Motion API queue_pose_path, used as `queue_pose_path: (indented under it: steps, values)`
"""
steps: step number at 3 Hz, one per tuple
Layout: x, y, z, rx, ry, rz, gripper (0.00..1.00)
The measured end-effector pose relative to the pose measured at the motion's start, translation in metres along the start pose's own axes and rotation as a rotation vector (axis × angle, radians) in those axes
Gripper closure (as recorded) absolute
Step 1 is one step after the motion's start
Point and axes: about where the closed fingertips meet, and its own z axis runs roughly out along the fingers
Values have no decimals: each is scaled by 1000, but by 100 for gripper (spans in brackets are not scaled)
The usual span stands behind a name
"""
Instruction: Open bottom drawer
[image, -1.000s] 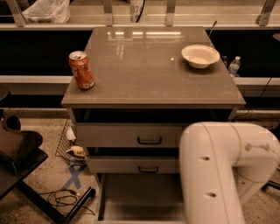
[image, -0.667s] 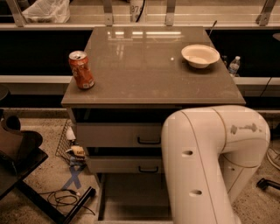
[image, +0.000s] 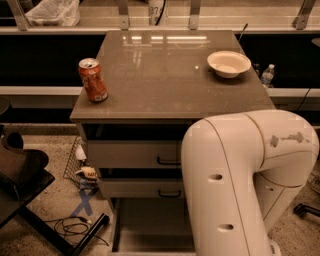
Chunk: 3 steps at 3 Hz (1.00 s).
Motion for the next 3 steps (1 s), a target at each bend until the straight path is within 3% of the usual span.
queue_pose_path:
  steps: [1, 2, 3]
  values:
    - [-3, 1, 9, -2, -33, -5, 100]
    - [-20, 0, 30, 4, -135, -6, 100]
    - [-42, -11, 55, 30, -280, 18, 100]
